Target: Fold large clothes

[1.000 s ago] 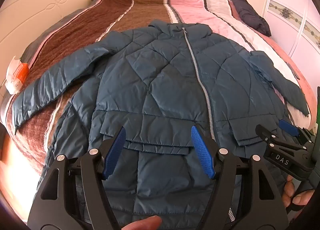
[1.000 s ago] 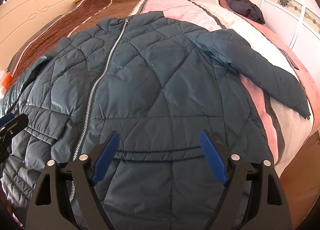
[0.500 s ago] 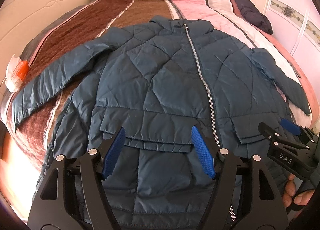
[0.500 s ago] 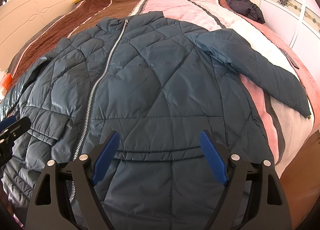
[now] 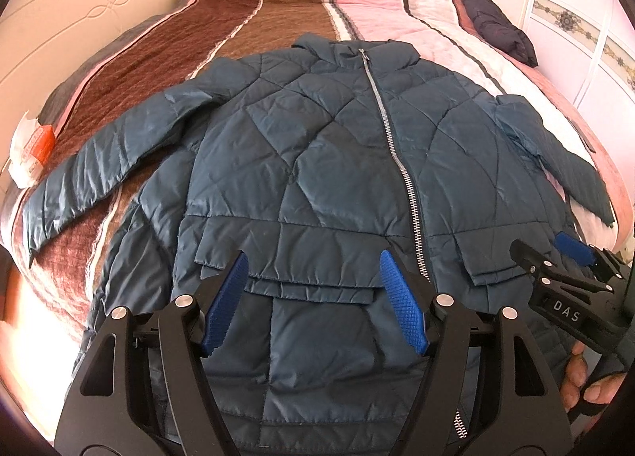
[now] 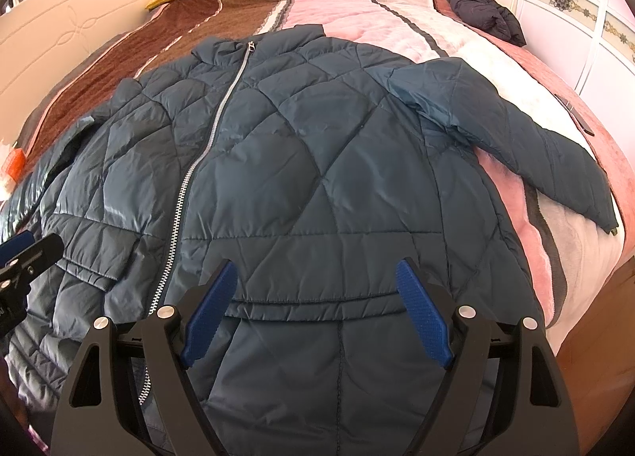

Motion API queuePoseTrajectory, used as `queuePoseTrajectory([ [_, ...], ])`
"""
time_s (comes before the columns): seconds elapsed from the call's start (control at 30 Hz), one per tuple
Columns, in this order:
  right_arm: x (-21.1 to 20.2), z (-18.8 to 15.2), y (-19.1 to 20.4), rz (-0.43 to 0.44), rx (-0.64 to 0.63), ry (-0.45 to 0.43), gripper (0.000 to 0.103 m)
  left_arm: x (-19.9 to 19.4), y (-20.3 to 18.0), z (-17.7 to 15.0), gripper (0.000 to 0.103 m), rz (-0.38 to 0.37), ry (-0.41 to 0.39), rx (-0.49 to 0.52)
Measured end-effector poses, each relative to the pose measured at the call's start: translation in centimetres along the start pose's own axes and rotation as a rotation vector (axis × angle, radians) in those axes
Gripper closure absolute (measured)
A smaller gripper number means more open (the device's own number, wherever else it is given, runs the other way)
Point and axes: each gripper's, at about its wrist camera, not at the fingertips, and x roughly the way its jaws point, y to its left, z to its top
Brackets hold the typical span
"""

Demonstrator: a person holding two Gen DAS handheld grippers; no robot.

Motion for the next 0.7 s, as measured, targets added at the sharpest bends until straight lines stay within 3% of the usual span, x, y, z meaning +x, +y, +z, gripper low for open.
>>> queuePoseTrajectory([
  [0.33, -0.6, 0.9, -2.0, 0.011, 0.068, -0.027, 0.023, 0.5, -0.5, 0.5, 0.034, -0.007, 0.012, 0.015],
  [0.5, -0.5, 1.7, -5.5, 0.018, 0.184, -0.019, 0.023, 0.7, -0.5, 0.7, 0.034, -0.009, 0.014, 0.019],
  [0.7, -1.3, 3.0, -11.7, -0.095, 0.285, -0.07, 0.023, 1.1, -0.4, 1.5, 0.03, -0.009, 0.035, 0.018],
])
